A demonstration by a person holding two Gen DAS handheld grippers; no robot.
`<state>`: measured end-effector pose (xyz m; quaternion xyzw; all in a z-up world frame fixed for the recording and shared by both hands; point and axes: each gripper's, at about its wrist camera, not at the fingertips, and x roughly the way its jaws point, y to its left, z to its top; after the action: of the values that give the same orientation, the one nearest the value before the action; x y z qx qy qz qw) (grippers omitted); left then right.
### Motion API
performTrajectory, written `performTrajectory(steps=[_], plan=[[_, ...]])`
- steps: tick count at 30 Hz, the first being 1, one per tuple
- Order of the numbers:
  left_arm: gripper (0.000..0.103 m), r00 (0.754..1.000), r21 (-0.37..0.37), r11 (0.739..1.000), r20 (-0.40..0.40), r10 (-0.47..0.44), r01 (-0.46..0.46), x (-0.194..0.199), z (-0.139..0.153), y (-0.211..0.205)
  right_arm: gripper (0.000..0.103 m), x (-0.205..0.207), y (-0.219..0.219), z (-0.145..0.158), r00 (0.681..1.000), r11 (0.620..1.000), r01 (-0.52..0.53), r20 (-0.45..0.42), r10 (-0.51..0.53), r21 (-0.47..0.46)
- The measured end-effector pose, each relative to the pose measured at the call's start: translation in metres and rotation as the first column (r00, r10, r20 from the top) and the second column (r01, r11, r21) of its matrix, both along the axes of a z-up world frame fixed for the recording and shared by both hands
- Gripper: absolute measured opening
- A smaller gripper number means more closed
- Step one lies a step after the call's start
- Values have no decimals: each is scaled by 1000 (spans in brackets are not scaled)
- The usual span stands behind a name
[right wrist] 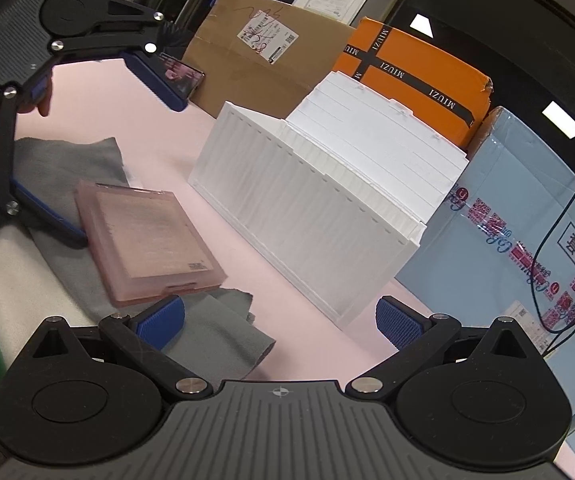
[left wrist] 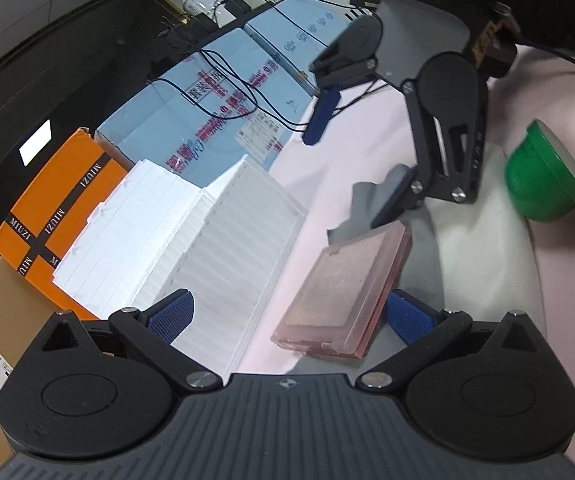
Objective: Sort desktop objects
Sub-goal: 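Move the right tool down to the pink eyeshadow palette on the grey cloth, then close the right tool on the edge of the pink palette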
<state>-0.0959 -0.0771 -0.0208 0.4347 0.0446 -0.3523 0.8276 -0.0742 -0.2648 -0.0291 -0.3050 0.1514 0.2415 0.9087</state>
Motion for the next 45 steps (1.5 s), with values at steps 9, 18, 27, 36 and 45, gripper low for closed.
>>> performTrajectory(steps=[9, 18, 27, 36, 45], plan=[[103, 998, -71, 995, 15, 66, -64, 15, 4, 1, 103, -4, 3, 1, 998, 999, -36, 51, 35, 14], [103, 994, -159, 982, 12, 105, -101, 28, 13, 5, 103, -2, 11, 0, 983, 999, -44, 178, 41, 13], [103, 987, -273, 949, -29, 158, -160, 49, 20, 13, 94, 15, 7, 4, 986, 996, -66, 156, 57, 56], [103, 979, -321, 926, -84, 184, -202, 62, 13, 19, 34, 30, 6, 9, 988, 976, -155, 13, 155, 152], [103, 966, -368, 893, -127, 227, -258, 71, 9, 24, 28, 43, 5, 16, 978, 946, -161, -83, 192, 283]])
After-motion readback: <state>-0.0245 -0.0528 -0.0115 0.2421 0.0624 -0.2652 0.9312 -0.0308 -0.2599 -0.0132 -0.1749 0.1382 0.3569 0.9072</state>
